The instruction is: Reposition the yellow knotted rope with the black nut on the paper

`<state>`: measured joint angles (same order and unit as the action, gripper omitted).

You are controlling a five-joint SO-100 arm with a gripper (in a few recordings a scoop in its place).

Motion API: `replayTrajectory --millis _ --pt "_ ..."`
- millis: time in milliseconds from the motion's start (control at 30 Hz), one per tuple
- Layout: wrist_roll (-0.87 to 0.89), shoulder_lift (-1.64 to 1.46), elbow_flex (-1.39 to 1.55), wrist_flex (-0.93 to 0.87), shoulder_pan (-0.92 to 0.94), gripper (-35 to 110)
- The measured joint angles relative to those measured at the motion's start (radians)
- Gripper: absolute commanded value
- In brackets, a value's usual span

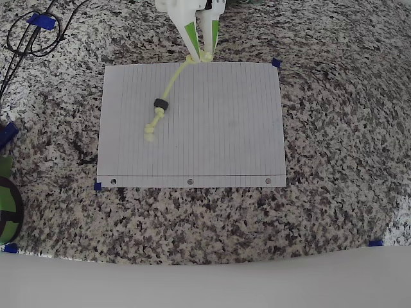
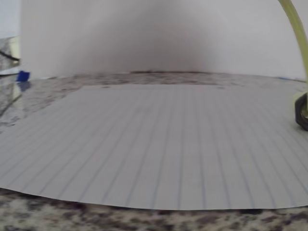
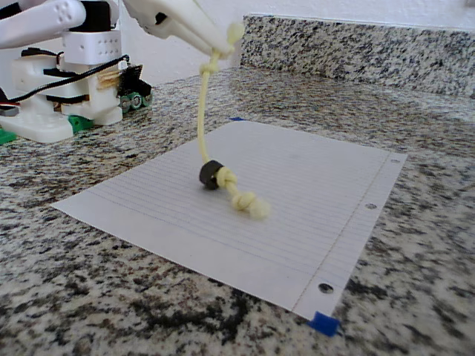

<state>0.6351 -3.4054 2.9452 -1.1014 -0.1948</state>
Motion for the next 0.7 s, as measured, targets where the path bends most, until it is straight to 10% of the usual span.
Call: replayTrajectory --millis 300,433,700 --pt "0.0 0.002 0.051 -0.009 -0.1 1" --pt "-0.002 0.002 0.052 0.011 -0.095 56" --pt "-0.005 0.003 0.06 0.023 -0.071 49"
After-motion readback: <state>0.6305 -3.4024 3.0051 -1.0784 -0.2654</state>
